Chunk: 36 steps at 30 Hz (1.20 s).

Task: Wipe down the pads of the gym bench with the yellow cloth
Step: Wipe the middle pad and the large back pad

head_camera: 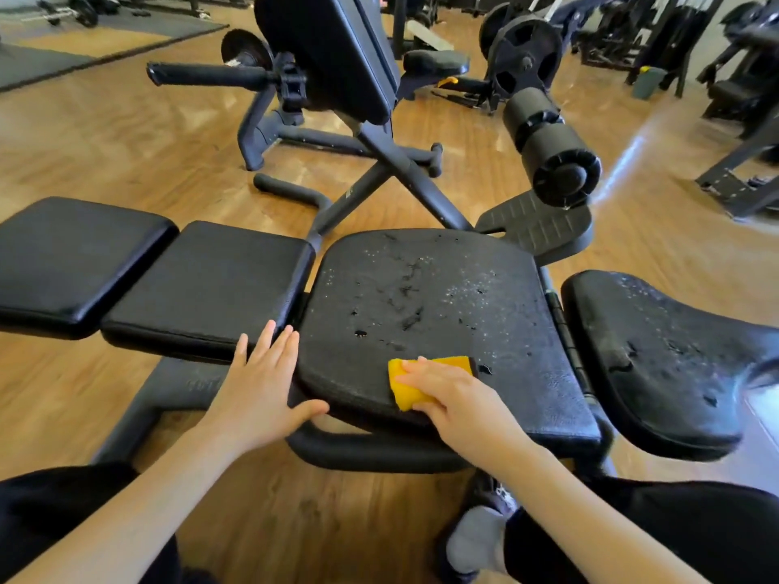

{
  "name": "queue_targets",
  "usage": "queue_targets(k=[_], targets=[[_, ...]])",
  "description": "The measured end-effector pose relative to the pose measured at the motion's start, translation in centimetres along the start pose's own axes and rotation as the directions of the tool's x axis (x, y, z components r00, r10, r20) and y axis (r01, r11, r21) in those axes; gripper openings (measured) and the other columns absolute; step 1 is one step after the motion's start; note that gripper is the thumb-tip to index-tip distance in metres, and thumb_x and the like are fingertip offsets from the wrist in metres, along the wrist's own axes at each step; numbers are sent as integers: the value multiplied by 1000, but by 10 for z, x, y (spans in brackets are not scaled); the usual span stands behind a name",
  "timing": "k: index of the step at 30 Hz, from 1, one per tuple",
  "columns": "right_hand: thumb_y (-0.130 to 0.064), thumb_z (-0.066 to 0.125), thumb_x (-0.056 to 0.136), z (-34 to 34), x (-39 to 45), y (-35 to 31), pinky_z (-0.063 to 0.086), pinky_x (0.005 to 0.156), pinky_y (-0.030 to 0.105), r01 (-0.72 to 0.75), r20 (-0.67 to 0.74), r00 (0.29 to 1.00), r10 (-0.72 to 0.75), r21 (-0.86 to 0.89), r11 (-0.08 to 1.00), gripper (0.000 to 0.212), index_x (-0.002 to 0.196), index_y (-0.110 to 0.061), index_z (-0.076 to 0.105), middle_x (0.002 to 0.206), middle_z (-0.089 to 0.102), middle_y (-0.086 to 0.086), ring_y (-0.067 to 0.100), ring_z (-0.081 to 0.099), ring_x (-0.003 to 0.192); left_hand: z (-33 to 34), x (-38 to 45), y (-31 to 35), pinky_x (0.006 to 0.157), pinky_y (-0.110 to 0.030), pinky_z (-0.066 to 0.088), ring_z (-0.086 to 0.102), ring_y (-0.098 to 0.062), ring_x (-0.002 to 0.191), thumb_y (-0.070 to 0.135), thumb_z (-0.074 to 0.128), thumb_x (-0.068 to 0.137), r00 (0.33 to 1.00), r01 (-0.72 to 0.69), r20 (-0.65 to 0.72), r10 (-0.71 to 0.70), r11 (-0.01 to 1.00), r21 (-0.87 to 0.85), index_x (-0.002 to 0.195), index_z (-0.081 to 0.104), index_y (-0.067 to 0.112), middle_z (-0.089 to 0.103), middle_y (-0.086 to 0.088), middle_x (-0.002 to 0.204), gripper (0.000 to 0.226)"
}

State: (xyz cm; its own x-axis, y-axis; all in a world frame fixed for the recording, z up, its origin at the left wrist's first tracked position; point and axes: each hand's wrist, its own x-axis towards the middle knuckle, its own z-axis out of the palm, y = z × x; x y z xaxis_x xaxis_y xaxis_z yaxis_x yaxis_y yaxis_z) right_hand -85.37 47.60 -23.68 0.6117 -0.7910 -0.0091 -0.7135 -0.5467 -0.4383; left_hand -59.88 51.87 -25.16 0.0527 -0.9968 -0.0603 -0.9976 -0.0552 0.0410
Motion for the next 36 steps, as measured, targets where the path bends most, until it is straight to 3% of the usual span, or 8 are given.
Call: queue_targets(k=[4,9,12,19,24,31,36], targets=[[-26,45,94,-12,-18,14,24,114,30,3,-9,1000,-3,-33,999,39,132,-35,42,145,34,-19,2,22,138,1,-1,3,115,-47,-1,-11,-23,142,71,38,79,1000,8,-15,-8,1000,13,146,0,12,0,-4,156,97],[-28,42,95,-1,20,-25,13,114,28,204,203,961,-187,-62,977,45,139,-31,33,151,25,-14,5,15,140,4,0,3,114,-46,-2,-14,-25,141,75,40,75,999,38,-18,-38,999,-2,146,-1,11,-6,-7,156,104],[-25,43,95,9,49,-47,16,114,29,271,235,936,-263,-5,962,44,138,-30,35,150,27,-13,6,18,140,7,3,-4,113,-45,-2,-16,-26,141,81,42,68,997,66,-28,-67,997,-33,146,-1,10,-9,-8,156,114],[-17,44,95,9,118,-35,12,107,15,242,241,939,-245,42,969,43,136,-29,39,149,30,-12,3,21,138,12,6,-10,110,-45,-10,-20,-25,140,83,35,65,999,15,-40,-18,998,-68,146,-2,12,-12,-9,155,114],[-15,47,94,5,195,-11,17,110,22,152,121,980,-157,54,987,43,136,-20,41,147,36,-3,14,27,138,16,6,-11,106,-44,-19,-25,-24,138,86,22,63,997,-7,-82,4,1000,-30,146,-8,14,-14,-6,155,114],[-23,43,96,-2,275,11,25,109,33,-36,-24,999,36,-4,999,44,139,-18,36,149,33,5,24,30,137,14,6,-11,109,-44,-15,-20,-22,139,83,38,64,997,-24,-80,17,996,-91,147,0,14,1,-1,156,115],[-22,44,95,4,269,-7,33,104,37,-93,-64,993,94,17,995,43,137,-17,38,148,33,12,33,37,131,13,7,-10,110,-45,-13,-15,-24,141,83,39,64,996,-27,-81,20,996,-85,147,1,12,2,-2,156,115]])
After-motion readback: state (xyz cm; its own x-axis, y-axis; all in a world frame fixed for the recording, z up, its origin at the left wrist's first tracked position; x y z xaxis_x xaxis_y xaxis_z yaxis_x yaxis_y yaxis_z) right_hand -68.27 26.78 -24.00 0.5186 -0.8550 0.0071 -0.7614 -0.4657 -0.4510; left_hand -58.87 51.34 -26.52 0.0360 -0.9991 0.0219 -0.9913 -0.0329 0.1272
